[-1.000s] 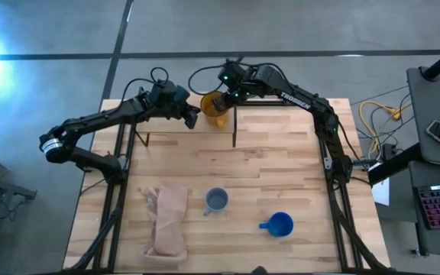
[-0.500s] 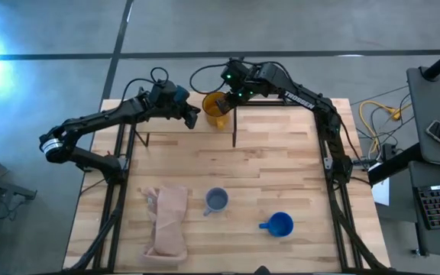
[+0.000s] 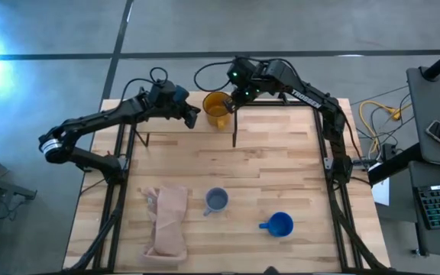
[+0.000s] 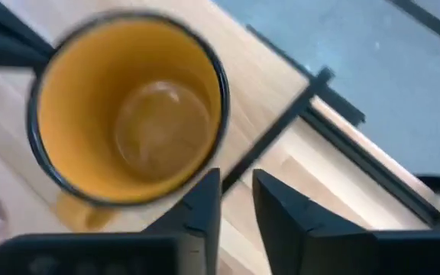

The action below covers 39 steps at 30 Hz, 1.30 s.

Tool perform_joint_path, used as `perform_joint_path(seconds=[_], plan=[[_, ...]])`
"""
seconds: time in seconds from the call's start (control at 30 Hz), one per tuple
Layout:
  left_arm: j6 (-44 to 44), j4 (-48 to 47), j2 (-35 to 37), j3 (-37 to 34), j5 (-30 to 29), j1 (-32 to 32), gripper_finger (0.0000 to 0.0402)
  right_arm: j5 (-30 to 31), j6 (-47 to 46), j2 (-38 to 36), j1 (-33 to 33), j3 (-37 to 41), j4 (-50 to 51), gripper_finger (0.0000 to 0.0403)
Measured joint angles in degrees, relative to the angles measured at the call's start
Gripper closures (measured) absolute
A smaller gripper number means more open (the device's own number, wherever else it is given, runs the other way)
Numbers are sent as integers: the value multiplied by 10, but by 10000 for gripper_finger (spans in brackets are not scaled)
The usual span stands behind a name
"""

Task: Stack small to large cups/mugs on shelf
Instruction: Put the yellow mug on the shelf

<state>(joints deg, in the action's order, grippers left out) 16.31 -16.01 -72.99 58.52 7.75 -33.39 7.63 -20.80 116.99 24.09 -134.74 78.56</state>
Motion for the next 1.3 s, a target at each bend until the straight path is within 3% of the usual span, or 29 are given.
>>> perform_joint_path(seconds=[0.1, 0.2, 0.6, 0.9, 1.3], plan=[[2, 0, 8, 0, 15, 0, 402, 4, 11, 1, 3, 0, 41, 377], [14, 0, 20, 0, 17, 1, 402, 14, 14, 3, 7, 2, 56, 392], [14, -6, 39, 0, -10, 0, 402, 9, -2, 4, 15, 46, 14, 395], [14, -50, 38, -9, -50, -1, 402, -39, -13, 4, 12, 104, -81, 395], [13, -56, 46, -10, -59, -4, 402, -96, -16, 4, 1, 129, -165, 395]])
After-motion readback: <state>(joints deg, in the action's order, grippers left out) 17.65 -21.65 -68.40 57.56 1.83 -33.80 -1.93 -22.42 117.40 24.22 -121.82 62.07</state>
